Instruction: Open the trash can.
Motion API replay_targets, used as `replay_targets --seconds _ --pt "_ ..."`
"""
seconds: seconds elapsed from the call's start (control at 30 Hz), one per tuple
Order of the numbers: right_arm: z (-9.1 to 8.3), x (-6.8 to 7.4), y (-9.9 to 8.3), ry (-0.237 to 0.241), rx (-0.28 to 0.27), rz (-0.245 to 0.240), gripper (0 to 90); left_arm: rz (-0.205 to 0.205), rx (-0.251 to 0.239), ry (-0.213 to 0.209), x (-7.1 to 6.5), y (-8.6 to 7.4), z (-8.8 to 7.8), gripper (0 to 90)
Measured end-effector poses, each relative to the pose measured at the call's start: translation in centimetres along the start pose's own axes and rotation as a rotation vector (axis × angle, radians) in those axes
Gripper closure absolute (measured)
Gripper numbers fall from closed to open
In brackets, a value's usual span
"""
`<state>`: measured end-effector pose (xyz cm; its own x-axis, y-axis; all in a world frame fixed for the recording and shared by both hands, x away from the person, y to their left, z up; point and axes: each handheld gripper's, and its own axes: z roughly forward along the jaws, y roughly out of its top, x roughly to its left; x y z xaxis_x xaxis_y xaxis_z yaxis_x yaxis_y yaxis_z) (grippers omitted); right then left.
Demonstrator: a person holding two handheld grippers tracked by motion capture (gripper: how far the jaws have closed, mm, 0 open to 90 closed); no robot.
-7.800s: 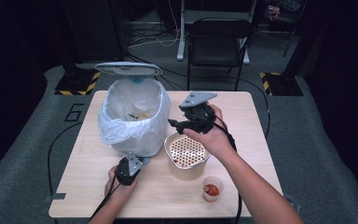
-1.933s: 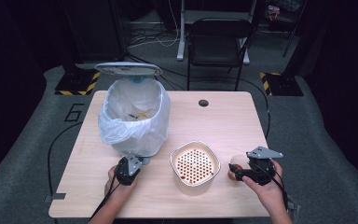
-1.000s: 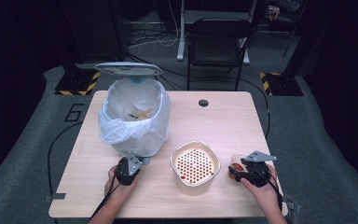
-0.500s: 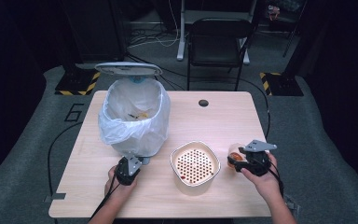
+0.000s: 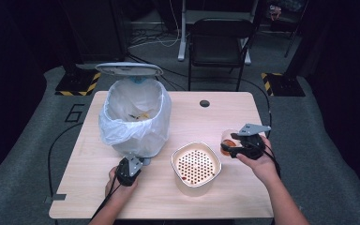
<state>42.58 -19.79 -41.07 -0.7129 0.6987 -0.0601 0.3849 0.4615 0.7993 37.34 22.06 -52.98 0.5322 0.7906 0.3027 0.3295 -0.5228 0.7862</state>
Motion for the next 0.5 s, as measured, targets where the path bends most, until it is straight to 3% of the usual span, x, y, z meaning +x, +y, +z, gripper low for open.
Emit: replay_targets --seconds 0.33,0.5 --pt "0.8 -0.2 2.6 0.036 -0.007 -0.037 37.5 -0.001 0.000 0.000 0.0 0.0 0.0 90.0" --pt "0.9 0.0 3.7 0.054 -0.053 -0.066 37.4 0.000 0.000 0.000 0.0 0.0 0.0 90.0"
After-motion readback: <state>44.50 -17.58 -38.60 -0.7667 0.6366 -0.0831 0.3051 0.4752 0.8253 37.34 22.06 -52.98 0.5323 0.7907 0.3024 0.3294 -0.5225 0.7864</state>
